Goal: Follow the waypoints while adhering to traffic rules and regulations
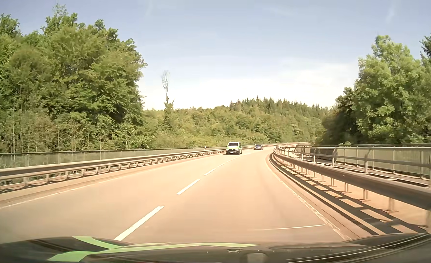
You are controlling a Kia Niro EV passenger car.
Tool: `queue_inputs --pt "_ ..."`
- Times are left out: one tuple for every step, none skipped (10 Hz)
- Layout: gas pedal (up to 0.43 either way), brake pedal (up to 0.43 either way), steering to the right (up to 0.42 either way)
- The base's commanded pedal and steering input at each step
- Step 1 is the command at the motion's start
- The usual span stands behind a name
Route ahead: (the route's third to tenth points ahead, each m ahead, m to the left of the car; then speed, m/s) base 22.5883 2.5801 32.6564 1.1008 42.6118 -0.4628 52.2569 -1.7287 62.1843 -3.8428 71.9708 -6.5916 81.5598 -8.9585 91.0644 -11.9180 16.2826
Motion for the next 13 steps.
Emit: queue_inputs --pt "0.087 0.0 0.018" --pt "0.087 0.0 0.018" --pt "0.087 0.0 0.018" --pt "0.087 0.0 0.018" --pt "0.087 0.0 0.017" --pt "0.087 0.0 0.016" --pt "0.087 0.0 0.015" --pt "0.087 0.0 0.015" --pt "0.087 0.0 0.015" --pt "0.087 0.0 0.015" --pt "0.087 0.0 0.015" --pt "0.087 0.0 0.015" --pt "0.087 0.0 0.015"
